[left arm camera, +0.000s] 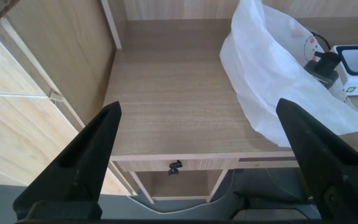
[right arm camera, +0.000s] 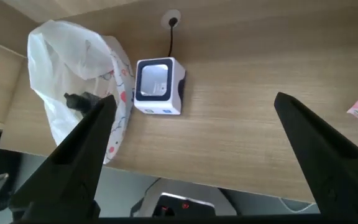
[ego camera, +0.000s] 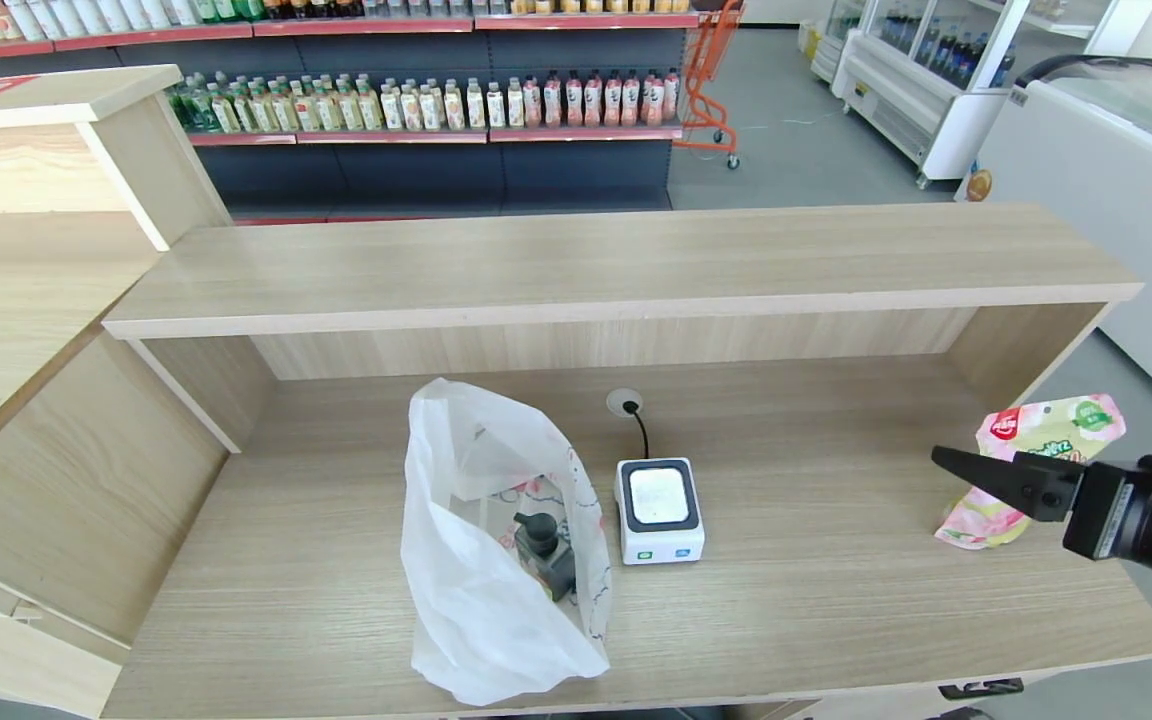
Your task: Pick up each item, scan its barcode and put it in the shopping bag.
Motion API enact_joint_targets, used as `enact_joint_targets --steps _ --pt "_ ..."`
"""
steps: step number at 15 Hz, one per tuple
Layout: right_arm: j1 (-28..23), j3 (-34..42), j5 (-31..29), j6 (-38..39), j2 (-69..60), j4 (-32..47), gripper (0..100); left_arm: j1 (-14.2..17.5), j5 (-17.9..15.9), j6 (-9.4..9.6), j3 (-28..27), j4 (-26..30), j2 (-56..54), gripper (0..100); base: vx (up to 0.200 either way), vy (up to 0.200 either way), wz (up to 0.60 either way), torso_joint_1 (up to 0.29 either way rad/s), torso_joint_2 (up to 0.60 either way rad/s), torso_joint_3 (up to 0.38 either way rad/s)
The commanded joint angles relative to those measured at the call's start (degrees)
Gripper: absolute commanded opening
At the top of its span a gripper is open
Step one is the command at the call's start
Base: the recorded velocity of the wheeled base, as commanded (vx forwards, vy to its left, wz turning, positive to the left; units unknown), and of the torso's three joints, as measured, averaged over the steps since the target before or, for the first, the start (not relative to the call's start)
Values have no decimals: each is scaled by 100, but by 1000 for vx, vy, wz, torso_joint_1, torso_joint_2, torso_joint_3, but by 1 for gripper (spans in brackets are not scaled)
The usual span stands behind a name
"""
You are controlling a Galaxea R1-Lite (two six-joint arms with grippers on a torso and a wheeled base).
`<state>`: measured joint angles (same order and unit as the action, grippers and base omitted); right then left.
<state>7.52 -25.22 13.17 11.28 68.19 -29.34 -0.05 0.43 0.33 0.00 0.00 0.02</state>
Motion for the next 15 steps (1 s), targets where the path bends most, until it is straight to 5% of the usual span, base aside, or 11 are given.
enact_joint_targets --steps 1,5,15 --pt "-49 9 -7 270 -210 131 100 5 1 20 0 0 -2 100 0 -200 0 2 2 2" --pt "-58 -888 -578 1834 -236 1528 100 -4 1 11 0 0 -2 100 0 -200 0 4 1 2" --pt "-198 -1283 -1422 2713 -69 2521 100 -4 1 -7 0 0 -2 100 0 -200 0 2 4 3"
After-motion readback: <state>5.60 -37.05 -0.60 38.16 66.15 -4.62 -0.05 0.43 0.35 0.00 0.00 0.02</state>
